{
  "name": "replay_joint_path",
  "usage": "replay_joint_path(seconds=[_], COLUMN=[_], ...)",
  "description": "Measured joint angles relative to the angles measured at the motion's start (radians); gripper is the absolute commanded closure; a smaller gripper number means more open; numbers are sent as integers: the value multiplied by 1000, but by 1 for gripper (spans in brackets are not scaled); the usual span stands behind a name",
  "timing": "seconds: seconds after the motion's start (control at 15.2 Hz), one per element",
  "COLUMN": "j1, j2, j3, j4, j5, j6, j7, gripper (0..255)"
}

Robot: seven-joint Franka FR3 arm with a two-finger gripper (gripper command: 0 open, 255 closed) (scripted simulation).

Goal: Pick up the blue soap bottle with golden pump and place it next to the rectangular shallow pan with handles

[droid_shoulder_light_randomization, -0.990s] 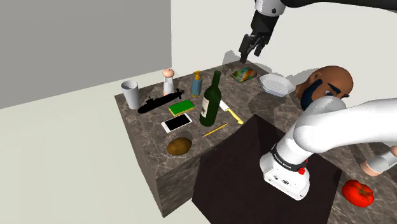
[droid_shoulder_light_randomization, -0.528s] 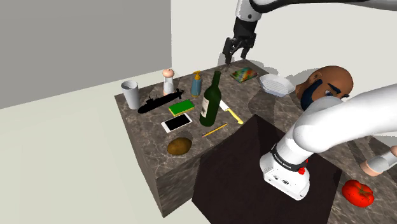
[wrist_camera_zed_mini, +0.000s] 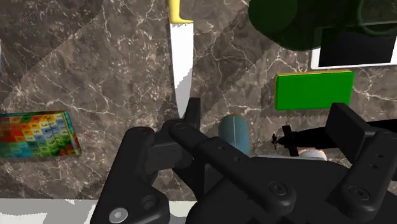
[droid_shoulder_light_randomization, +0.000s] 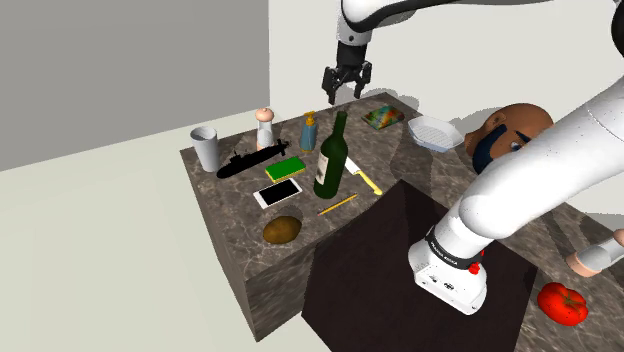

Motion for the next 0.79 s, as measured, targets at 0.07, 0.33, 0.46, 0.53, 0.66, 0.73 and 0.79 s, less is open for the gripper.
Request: replay_joint_path(seconds=[0.07, 0.33, 0.46, 0.53, 0.66, 0.73, 0.79], j1=[-1, -12, -15, -19, -24, -27, -31], j2=[50, 224, 311, 349, 440, 491, 530], j3=[1, -8, -10, -14, -19, -22, -25], j4=[31, 151, 211, 237, 321, 372, 410], j5=[4, 20, 30, 35, 46, 52, 58], j6=[9, 28, 37, 41, 31, 22, 15], j7=[15, 59, 84, 91, 110, 119, 128], gripper=[0, 0, 0, 0, 0, 0, 0])
